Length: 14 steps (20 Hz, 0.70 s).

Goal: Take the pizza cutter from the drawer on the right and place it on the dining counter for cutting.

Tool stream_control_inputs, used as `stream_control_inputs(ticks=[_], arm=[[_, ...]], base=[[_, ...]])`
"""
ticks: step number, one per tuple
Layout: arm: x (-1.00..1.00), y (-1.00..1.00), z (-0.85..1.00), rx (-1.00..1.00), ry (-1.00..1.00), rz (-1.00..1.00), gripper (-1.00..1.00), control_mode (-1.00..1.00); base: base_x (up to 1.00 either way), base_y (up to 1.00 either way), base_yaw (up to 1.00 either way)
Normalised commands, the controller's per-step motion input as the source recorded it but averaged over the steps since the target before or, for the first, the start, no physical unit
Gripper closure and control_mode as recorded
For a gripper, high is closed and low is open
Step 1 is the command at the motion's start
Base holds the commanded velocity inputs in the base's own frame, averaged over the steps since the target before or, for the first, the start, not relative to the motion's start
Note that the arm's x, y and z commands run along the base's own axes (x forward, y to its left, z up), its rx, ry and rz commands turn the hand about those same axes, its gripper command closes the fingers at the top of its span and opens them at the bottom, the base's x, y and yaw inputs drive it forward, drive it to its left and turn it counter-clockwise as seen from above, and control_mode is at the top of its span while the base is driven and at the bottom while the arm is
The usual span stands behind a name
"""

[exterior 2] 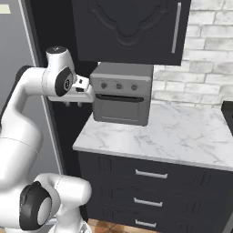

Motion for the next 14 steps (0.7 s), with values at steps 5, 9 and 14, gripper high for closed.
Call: stream_control_inputs(ticks=[5,9,14], arm=[[0.00,0.00,0.00,0.00,0.00,0.00,-1.00,1.00],[0.00,0.00,0.00,0.00,0.00,0.00,-1.00,1.00],[0.00,0.00,0.00,0.00,0.00,0.00,-1.00,1.00]], base=[[0.00,0.00,0.00],[-0.34,0.00,0.00],[-0.71,0.02,-0.14]])
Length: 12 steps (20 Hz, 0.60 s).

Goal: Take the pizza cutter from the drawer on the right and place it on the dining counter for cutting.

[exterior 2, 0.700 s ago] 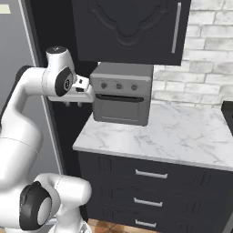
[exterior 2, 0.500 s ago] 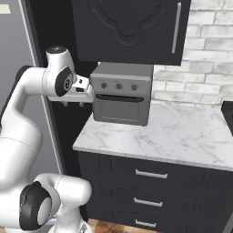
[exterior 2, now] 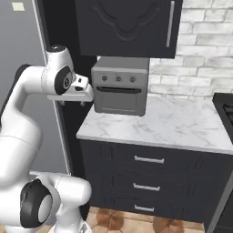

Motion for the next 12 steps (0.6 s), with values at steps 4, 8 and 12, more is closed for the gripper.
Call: stream_control_inputs(ticks=[4,8,12], arm=[[0.00,0.00,0.00,0.00,0.00,0.00,-1.00,1.00],[0.00,0.00,0.00,0.00,0.00,0.00,-1.00,1.00],[0.00,0.00,0.00,0.00,0.00,0.00,-1.00,1.00]], base=[[-0.27,0.39,-0.57],[0.00,0.49,-0.71],[0.05,0.46,-0.70]])
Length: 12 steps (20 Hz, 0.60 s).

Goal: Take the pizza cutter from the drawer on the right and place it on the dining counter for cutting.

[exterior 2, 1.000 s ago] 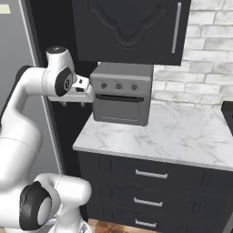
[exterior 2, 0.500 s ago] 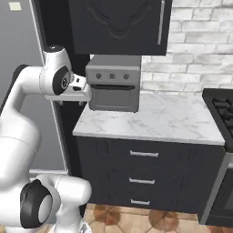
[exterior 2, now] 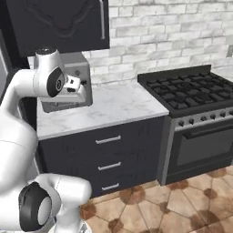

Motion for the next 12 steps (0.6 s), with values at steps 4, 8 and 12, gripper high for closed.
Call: stream_control_inputs(ticks=[4,8,12], arm=[[0.00,0.00,0.00,0.00,0.00,0.00,-1.00,1.00],[0.00,0.00,0.00,0.00,0.00,0.00,-1.00,1.00],[0.00,0.00,0.00,0.00,0.00,0.00,-1.00,1.00]], base=[[0.01,0.46,-0.64],[-0.02,0.48,-0.44],[-0.01,0.58,-0.25]])
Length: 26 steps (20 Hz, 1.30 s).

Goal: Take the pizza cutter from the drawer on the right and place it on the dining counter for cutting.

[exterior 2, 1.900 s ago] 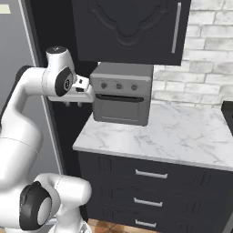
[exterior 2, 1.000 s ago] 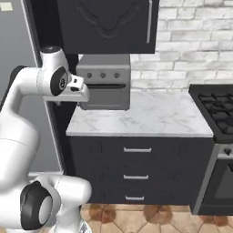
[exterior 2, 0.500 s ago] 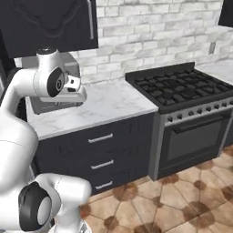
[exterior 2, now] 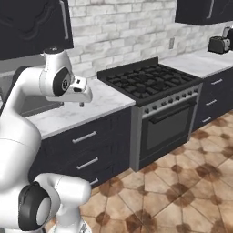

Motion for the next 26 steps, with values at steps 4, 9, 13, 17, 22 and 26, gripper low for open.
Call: stream_control_inputs(ticks=[4,9,13,17,22,26], arm=[[0.00,0.00,0.00,0.00,0.00,0.00,-1.00,1.00],[0.00,0.00,0.00,0.00,0.00,0.00,-1.00,1.00],[0.00,0.00,0.00,0.00,0.00,0.00,-1.00,1.00],[0.00,0.00,0.00,0.00,0.00,0.00,-1.00,1.00],[0.00,0.01,-0.02,0.00,0.00,-0.01,-1.00,-1.00],[-0.04,0.02,-0.53,0.10,-0.01,-0.10,-1.00,-1.00]], base=[[0.00,0.60,-0.19],[0.00,0.31,-0.15],[0.00,0.08,-0.15],[0.00,0.15,-0.14],[0.00,0.09,-0.07],[0.00,0.00,0.00]])
